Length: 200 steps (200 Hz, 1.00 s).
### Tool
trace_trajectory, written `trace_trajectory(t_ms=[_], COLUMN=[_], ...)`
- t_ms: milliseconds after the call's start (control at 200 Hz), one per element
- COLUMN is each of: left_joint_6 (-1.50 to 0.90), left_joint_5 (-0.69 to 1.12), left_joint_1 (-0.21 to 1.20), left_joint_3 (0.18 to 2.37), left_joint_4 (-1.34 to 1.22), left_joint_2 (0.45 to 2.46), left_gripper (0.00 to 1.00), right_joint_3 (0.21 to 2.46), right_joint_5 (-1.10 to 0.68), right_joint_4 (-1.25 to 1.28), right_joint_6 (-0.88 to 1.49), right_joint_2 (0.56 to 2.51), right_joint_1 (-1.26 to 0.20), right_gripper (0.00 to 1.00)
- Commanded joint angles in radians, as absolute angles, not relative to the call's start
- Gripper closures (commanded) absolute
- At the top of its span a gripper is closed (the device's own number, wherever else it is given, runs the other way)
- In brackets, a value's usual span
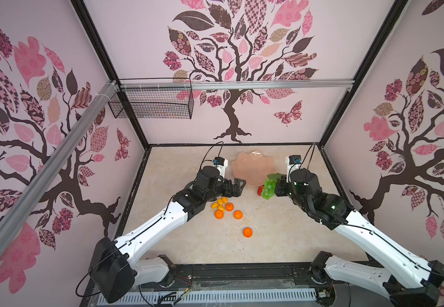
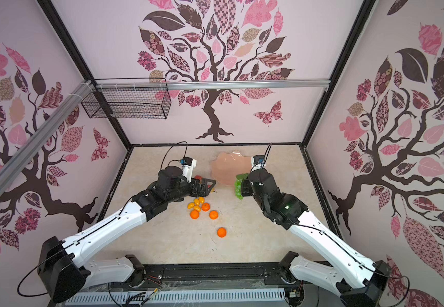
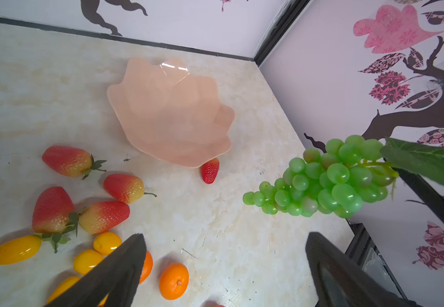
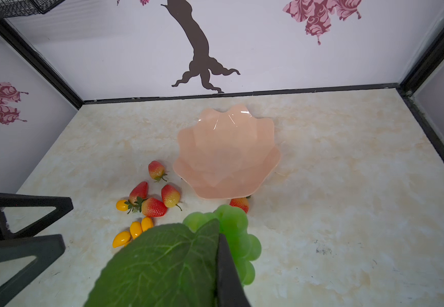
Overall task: Arrange fruit in a fruit bowl
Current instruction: Pick up the fruits from the center of the table.
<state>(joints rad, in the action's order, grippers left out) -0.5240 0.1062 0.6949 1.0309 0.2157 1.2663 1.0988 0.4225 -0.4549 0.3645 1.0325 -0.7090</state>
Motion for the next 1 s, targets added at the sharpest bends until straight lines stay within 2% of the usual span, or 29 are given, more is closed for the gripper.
trace_trajectory(t_ms=[0,200,455,790,995], left_joint_6=[-0.524,-0.561,-0.565,-0.583,-0.592], left_joint_5=[0.106,0.121,0.134,0.089,0.087], left_joint_1=[0.670,0.607,0.538,0.519,0.519], left_joint_3=[1.101,1.116,1.151,1.166,1.164], left_joint_4=[0.216,0.183,0.194,0.168,0.142], left_joint_2=[1.285,1.291,1.316,1.383,1.425], left_gripper=[0.02,0.02,0.02,0.02,0.02], right_joint_3=[1.189,1.283,1.398,1.499,1.538], right_joint_5=[0.417,0.355,0.373,0.343,0.262], right_joint_4=[-0.417,-0.357,-0.305,-0.272,-0.260], right_joint_6=[0.313,0.313,0.255,0.262,0.270], right_joint_2=[1.086,1.190,1.336,1.512,1.608], right_joint_1=[-0.693,-0.629,-0.598,-0.537,-0.494], right_gripper=[1.00,1.00,1.00,1.00,1.00])
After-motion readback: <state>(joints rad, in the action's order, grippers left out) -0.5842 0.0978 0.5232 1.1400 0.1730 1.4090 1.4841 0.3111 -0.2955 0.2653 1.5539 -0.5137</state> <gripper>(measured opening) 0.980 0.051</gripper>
